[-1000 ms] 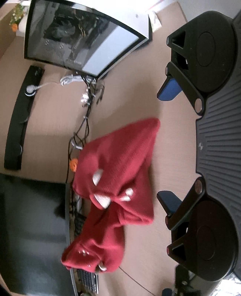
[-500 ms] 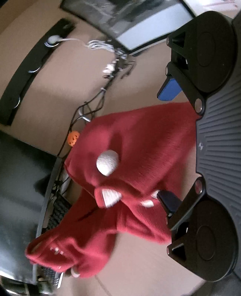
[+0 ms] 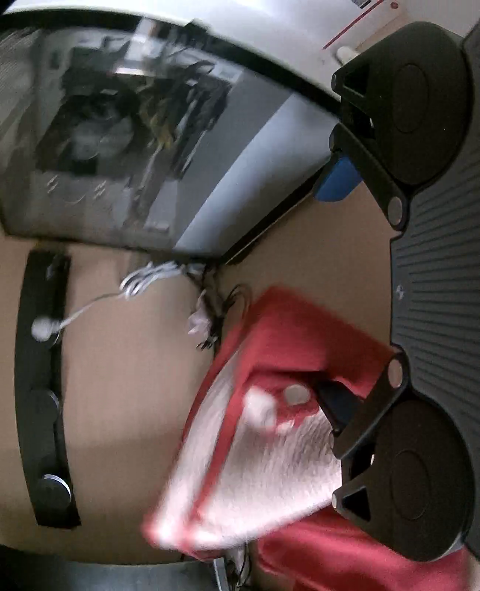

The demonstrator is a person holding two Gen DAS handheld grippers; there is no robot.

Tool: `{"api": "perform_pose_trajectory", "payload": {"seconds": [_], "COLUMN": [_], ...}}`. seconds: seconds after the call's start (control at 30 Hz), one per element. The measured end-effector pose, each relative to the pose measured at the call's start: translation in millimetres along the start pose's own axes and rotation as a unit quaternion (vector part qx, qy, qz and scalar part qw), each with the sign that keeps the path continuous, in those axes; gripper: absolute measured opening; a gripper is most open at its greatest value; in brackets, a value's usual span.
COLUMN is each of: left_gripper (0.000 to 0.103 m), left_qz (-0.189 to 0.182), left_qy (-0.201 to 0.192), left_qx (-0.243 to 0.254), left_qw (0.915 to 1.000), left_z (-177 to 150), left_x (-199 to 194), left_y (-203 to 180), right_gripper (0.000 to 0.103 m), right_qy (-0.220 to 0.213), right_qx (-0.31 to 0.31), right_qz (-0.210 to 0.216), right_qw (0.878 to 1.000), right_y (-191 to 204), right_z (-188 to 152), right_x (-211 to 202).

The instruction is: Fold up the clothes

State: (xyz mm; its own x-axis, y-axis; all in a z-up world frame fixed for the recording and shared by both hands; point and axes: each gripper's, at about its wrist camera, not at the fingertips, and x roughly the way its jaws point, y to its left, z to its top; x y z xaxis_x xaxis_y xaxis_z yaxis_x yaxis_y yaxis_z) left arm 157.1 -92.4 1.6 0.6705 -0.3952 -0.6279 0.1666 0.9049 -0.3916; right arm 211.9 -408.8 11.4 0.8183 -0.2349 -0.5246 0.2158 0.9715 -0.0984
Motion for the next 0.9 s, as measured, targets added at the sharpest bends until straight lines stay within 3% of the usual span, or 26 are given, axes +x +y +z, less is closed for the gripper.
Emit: {"api": "perform_pose_trajectory", "payload": {"seconds": [0.1, 0.2, 0.27, 0.33, 0.43, 0.6, 0.7, 0.73, 0.9], "left_gripper": [0.103, 0.103, 0.103, 0.103, 0.103, 0.103, 0.103, 0.103, 0.103], "left_qz": [0.002, 0.022, 0.029, 0.039, 0.047, 0.052, 0.046, 0.047, 0.039], "left_qy": [-0.011, -0.002, 0.018, 0.029, 0.019, 0.032, 0.043, 0.046, 0.015], "left_qx": [0.013, 0.004, -0.017, -0.032, -0.01, 0.045, 0.055, 0.051, -0.067], "left_qw": [0.9999, 0.9997, 0.9993, 0.9983, 0.9987, 0.9971, 0.9965, 0.9965, 0.9969], "left_z": [18.4, 28.1, 25.6, 18.8, 10.6, 2.1, 1.7, 2.9, 13.6], "left_x": [38.4, 79.4, 98.1, 109.7, 108.2, 98.8, 92.5, 89.5, 47.5], "left_y": [-17.6, -24.5, -20.3, -14.8, -17.4, -25.0, -22.2, -20.3, 15.4], "right_gripper": [0.103, 0.103, 0.103, 0.103, 0.103, 0.103, 0.103, 0.103, 0.103], "right_qy": [0.002, -0.036, -0.078, -0.083, -0.028, 0.042, 0.07, 0.075, 0.09], "right_qx": [-0.001, 0.001, -0.032, -0.073, -0.114, -0.15, -0.153, -0.153, -0.138], "right_qz": [0.012, 0.069, 0.101, 0.146, 0.185, 0.17, 0.161, 0.162, 0.174], "right_qw": [1.0, 0.997, 0.991, 0.983, 0.976, 0.973, 0.973, 0.972, 0.971], "right_y": [-19.0, -26.4, -17.2, 2.2, 33.8, 73.2, 80.4, 81.7, 65.0], "right_z": [-7.9, 1.8, 17.8, 36.9, 58.9, 71.2, 66.9, 62.7, 22.5], "right_x": [-3.4, -18.4, -29.0, -21.6, 36.7, 147.3, 182.2, 184.7, 182.5]}}
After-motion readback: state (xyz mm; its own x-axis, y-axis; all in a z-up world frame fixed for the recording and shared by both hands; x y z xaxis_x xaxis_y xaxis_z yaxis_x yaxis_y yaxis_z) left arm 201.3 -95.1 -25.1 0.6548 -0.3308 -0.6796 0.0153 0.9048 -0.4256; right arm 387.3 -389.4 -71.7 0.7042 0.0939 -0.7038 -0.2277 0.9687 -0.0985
